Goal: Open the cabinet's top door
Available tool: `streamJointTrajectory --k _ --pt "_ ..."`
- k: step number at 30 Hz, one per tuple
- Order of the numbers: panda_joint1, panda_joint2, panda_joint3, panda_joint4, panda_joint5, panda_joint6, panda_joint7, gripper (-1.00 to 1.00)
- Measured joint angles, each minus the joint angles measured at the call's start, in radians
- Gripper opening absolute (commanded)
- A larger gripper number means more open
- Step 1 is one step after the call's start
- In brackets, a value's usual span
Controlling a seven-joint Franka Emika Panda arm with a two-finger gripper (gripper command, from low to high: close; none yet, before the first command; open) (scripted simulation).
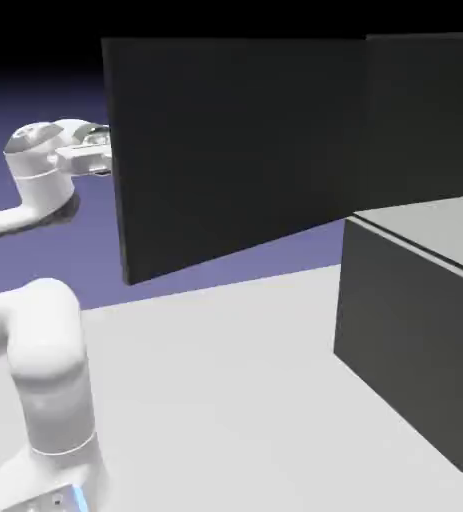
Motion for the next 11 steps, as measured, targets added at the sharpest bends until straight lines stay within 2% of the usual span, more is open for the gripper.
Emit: streamJointTrajectory --k 11 --pt "-0.324 0.061 0.214 0.399 0.135 -0.300 -0.038 -1.00"
